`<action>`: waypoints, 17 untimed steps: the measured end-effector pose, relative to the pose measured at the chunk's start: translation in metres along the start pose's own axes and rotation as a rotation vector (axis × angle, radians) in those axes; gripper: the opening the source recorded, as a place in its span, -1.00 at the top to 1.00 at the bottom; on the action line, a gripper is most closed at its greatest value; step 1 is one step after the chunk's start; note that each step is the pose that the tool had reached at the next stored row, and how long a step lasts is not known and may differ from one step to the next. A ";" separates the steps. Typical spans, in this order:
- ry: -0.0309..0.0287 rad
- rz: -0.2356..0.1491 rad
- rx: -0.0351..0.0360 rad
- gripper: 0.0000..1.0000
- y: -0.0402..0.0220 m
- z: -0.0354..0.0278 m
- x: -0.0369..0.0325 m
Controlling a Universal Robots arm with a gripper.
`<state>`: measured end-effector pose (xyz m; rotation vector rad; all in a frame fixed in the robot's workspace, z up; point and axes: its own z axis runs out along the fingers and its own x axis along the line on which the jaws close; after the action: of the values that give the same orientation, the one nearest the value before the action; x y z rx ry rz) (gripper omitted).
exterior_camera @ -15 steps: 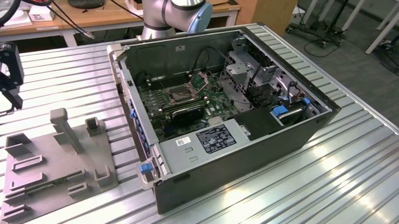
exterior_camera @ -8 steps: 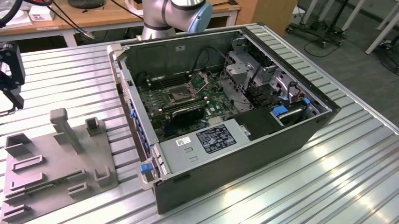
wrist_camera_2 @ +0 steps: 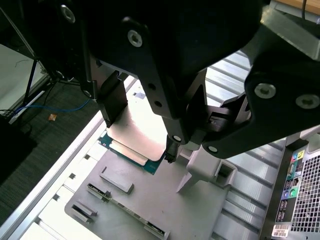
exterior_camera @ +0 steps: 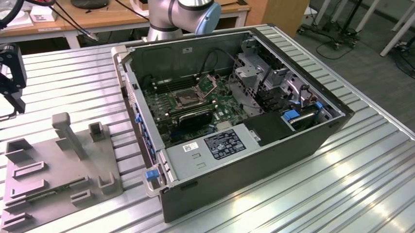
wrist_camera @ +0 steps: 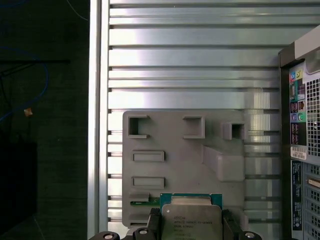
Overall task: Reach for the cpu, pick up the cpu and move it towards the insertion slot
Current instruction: 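Pick up the cpu and move it towards the insertion slot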
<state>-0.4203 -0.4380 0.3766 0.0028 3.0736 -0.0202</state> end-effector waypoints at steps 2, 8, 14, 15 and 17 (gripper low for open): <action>0.0000 0.000 0.0000 -0.09 0.0000 0.0000 -0.0006; 0.0000 0.000 0.0000 -0.09 0.0000 0.0002 -0.0025; 0.0000 0.000 0.0000 -0.09 0.0004 0.0002 -0.0036; 0.0000 0.000 0.0000 -0.09 0.0004 0.0003 -0.0039; 0.0001 0.000 0.0000 -0.09 0.0004 0.0003 -0.0044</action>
<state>-0.4158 -0.4376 0.3766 0.0028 3.0737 -0.0202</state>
